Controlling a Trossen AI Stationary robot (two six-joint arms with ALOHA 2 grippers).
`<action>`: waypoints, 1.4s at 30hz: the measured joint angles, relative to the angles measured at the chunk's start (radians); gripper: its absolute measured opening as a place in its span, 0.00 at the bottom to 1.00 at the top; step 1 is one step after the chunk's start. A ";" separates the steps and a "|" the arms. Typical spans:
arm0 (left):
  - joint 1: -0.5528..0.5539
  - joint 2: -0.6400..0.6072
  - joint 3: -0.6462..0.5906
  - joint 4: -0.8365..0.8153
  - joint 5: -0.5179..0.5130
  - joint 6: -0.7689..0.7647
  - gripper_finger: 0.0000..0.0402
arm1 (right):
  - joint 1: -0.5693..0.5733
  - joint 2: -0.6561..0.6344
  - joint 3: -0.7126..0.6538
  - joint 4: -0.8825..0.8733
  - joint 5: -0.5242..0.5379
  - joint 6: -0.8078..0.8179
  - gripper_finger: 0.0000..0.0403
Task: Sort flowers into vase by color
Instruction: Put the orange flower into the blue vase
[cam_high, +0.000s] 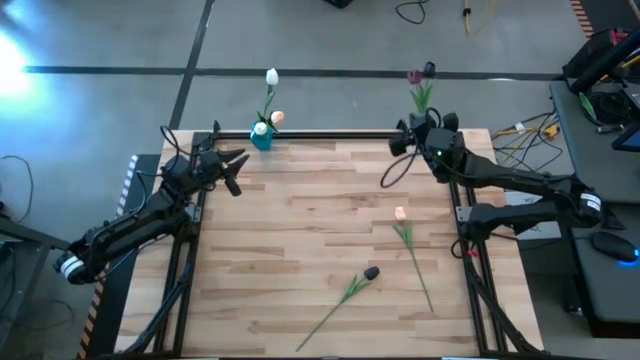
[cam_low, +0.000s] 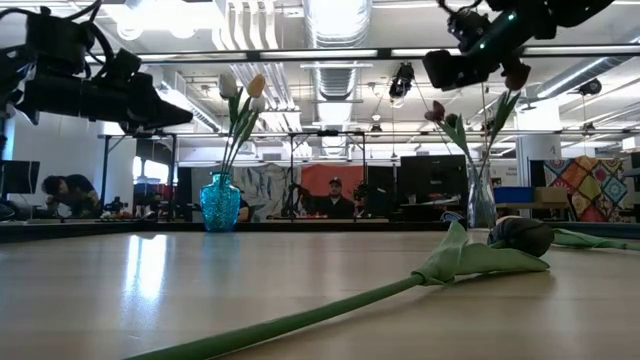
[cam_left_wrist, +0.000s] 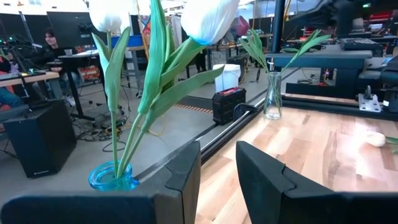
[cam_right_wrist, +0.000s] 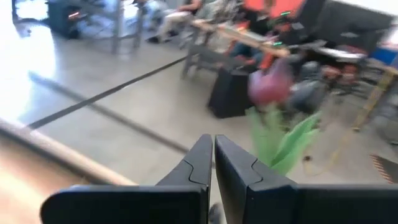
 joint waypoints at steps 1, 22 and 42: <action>0.000 0.003 0.000 0.000 0.000 0.000 0.22 | 0.018 -0.008 0.000 -0.035 -0.014 0.015 0.03; 0.000 0.010 0.000 0.000 0.000 0.000 0.22 | 0.282 0.054 0.325 -0.673 -0.035 0.265 0.03; 0.000 0.010 0.000 0.000 0.021 0.000 0.22 | 0.318 0.171 0.568 -1.175 -0.295 0.514 0.38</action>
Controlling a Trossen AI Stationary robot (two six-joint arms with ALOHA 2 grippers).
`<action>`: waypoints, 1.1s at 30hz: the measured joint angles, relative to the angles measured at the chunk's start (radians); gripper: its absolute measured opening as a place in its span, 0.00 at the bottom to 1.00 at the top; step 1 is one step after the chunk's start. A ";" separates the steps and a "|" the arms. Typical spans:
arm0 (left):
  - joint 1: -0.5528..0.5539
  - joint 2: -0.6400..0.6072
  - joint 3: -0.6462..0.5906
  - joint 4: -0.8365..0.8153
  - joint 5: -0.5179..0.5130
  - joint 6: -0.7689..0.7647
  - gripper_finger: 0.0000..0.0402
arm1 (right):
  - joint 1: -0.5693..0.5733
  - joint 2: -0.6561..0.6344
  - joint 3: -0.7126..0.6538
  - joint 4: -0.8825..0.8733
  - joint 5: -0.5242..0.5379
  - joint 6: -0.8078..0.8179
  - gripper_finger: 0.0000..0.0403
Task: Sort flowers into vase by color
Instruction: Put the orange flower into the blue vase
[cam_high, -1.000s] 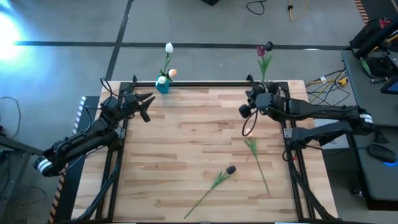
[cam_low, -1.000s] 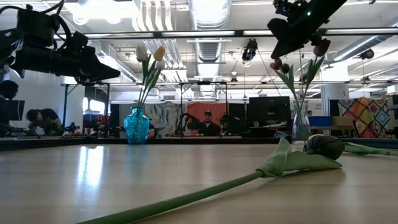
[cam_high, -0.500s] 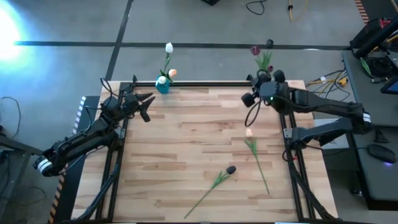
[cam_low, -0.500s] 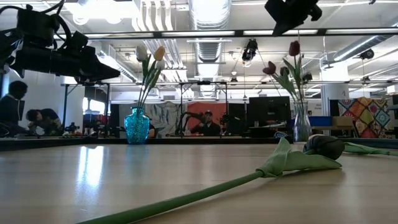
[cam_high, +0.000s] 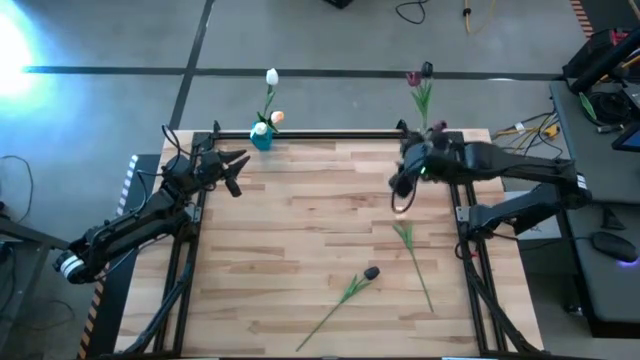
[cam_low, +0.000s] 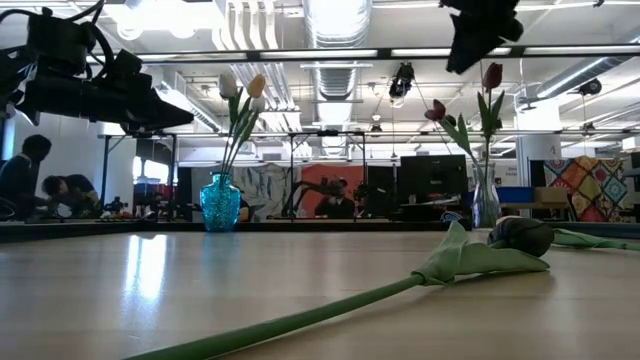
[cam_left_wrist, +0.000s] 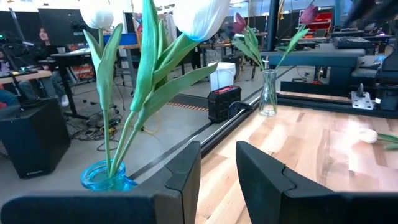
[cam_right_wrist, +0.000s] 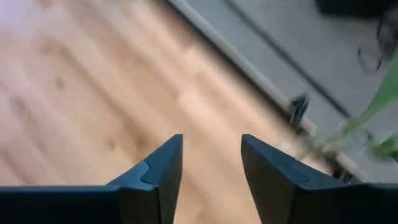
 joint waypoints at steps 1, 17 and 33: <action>0.000 0.000 0.000 0.000 0.001 0.000 0.22 | 0.027 0.014 -0.007 -0.033 -0.001 0.048 0.40; 0.000 0.008 0.000 0.000 0.005 0.000 0.22 | 0.314 0.067 -0.420 0.072 -0.368 0.791 0.32; 0.000 0.048 0.000 0.000 0.006 0.000 0.22 | 0.305 0.223 -0.597 0.289 -0.390 0.922 0.39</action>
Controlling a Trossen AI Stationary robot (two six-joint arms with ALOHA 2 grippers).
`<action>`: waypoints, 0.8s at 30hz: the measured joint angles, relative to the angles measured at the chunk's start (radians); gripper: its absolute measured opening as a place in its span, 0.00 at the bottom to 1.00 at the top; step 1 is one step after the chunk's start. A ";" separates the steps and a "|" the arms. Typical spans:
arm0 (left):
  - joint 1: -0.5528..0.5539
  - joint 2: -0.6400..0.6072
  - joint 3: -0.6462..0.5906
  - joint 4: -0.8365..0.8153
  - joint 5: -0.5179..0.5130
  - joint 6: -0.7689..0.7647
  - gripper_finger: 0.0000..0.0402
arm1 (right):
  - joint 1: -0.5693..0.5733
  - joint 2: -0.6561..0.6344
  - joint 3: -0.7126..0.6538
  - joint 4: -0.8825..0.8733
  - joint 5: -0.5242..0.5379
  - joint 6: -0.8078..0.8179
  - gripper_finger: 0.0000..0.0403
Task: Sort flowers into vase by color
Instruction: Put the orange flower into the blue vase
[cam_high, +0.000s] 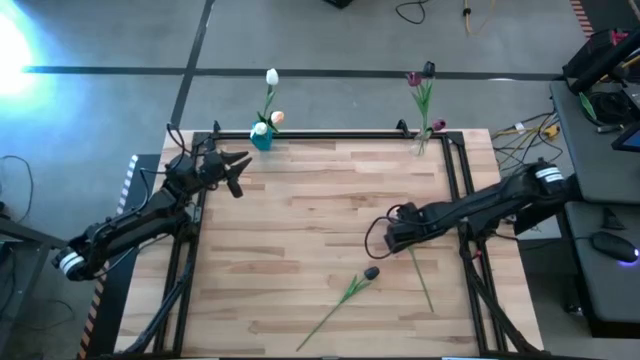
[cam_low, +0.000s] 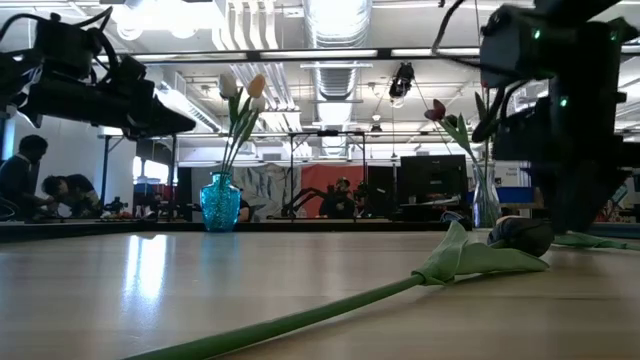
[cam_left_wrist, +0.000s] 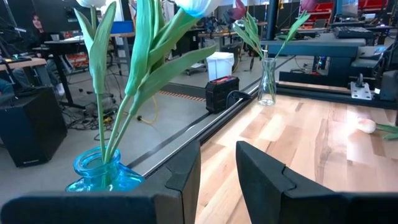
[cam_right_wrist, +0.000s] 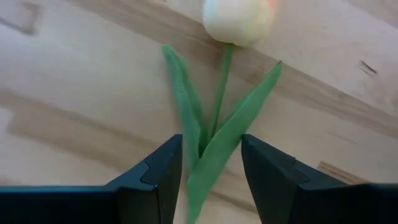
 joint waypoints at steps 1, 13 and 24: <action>0.000 0.002 0.000 0.000 0.000 0.000 0.22 | -0.005 0.022 0.000 0.005 -0.001 0.001 0.38; 0.000 0.016 0.000 0.016 0.082 -0.028 0.22 | -0.024 0.080 0.004 0.086 -0.014 -0.082 0.06; 0.000 0.016 0.000 0.128 0.262 -0.165 0.19 | -0.031 -0.117 0.076 0.106 0.242 -0.297 0.03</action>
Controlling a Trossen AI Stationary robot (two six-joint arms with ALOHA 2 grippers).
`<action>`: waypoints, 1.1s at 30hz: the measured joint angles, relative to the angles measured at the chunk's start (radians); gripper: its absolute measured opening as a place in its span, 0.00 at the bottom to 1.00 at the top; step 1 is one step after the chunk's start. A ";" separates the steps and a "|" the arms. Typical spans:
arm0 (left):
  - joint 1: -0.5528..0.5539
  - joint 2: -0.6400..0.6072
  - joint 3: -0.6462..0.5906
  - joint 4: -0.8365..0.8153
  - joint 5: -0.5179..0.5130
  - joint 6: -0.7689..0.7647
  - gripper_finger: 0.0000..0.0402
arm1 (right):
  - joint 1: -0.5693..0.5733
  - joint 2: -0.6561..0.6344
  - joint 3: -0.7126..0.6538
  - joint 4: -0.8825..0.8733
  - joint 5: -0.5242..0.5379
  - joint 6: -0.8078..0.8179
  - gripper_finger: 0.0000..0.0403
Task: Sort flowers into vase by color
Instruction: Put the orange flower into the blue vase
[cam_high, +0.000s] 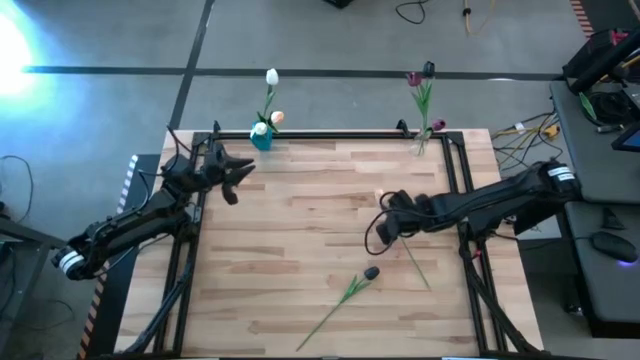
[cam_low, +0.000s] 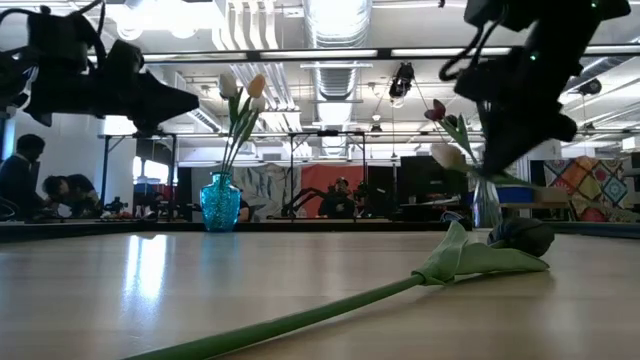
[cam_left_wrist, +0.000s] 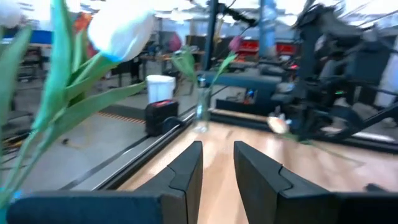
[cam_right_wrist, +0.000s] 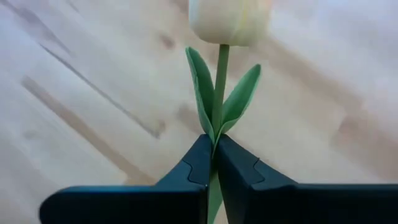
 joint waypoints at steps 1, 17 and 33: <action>0.000 0.000 0.000 0.008 0.013 -0.011 0.19 | -0.004 -0.012 0.002 0.014 0.021 -0.027 0.03; -0.009 0.002 0.000 0.101 0.131 -0.086 0.19 | -0.080 -0.023 0.016 0.841 0.071 -0.797 0.03; -0.175 0.146 0.000 0.344 0.135 -0.140 0.20 | -0.214 0.314 0.348 1.109 -0.246 -1.139 0.03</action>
